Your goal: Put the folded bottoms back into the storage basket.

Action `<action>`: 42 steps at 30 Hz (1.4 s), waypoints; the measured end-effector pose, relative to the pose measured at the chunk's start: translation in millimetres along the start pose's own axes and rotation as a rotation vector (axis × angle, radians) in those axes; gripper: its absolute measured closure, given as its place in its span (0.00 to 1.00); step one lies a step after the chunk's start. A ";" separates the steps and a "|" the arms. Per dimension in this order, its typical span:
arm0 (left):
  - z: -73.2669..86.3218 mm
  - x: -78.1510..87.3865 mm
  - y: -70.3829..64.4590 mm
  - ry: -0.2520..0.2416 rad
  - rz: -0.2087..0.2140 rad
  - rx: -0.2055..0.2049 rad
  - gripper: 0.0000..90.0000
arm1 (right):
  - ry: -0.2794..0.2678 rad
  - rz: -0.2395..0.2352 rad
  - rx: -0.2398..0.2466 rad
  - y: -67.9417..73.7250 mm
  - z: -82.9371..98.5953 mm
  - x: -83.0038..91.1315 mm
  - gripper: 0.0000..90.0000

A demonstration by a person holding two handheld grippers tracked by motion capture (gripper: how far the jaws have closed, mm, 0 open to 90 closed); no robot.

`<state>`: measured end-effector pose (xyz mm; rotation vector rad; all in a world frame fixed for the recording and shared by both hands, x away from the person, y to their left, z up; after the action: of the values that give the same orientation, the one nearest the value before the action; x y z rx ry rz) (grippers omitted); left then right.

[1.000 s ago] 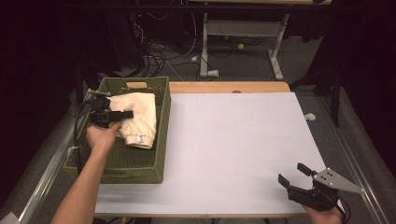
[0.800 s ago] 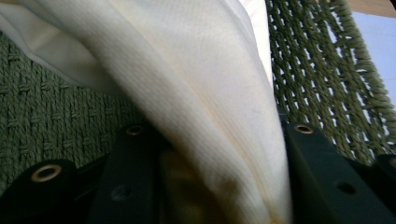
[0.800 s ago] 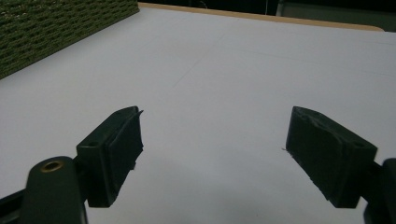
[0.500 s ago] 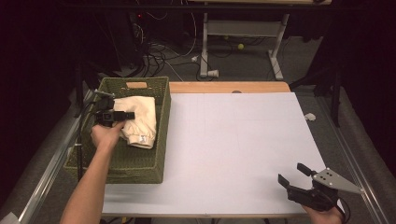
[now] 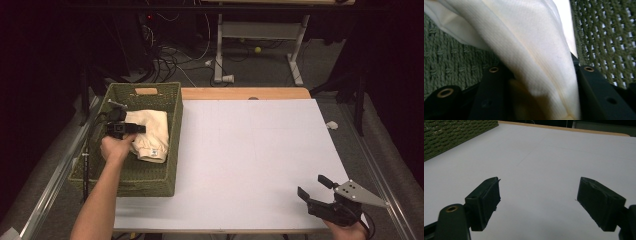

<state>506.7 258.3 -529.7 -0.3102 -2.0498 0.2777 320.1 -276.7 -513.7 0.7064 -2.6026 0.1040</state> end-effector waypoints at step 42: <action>-2.6 31.3 3.6 -0.056 -0.095 -0.038 0.30 | -0.002 0.004 0.003 0.3 -0.4 0.4 0.22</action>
<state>494.8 272.3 -503.9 -0.2291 -2.1197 0.1914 319.8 -276.5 -513.2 0.7034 -2.6065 0.1088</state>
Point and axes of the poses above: each handheld gripper's, and its own axes: x roughly backward along the jaws, z roughly out of its underside, y roughly to its left, the point moved 9 cm from there along -x, roughly forward along the jaws, and after that the axes turned 2 degrees about -z, right-handed, at the moved point
